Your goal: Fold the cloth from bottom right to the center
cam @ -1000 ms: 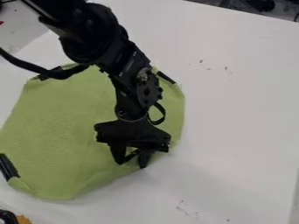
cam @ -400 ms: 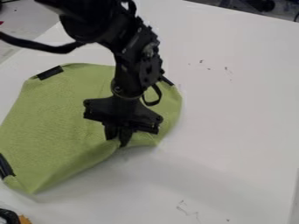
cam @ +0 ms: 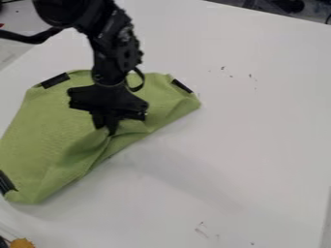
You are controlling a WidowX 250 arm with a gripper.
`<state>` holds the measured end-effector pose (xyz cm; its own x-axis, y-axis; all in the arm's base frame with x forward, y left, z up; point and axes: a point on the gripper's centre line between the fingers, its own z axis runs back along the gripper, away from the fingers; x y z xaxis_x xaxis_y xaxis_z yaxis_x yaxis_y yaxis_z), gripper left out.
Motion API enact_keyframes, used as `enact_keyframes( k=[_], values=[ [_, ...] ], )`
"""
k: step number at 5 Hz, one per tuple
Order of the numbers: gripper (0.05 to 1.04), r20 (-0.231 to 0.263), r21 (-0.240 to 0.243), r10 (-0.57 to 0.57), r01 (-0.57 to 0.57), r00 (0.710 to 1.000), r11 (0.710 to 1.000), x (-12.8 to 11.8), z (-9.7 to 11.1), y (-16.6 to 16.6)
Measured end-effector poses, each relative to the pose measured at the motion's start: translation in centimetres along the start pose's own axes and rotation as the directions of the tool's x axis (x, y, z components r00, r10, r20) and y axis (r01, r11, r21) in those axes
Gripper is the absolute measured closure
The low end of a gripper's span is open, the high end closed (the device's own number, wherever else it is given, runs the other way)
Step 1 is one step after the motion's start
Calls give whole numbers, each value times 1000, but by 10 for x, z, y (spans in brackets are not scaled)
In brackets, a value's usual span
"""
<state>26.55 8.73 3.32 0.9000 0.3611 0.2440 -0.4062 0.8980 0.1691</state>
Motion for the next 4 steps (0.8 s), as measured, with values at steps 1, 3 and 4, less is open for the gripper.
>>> enact_keyframes(
  k=[1, 3, 4],
  values=[
    [989, 18, -34, 21, -20, 1000, 999, 11, -22, 11],
    [764, 52, -76, -16, 20, 999, 997, 33, -34, 13],
    [483, 26, -26, -62, 63, 998, 998, 32, -32, 20]
  ],
)
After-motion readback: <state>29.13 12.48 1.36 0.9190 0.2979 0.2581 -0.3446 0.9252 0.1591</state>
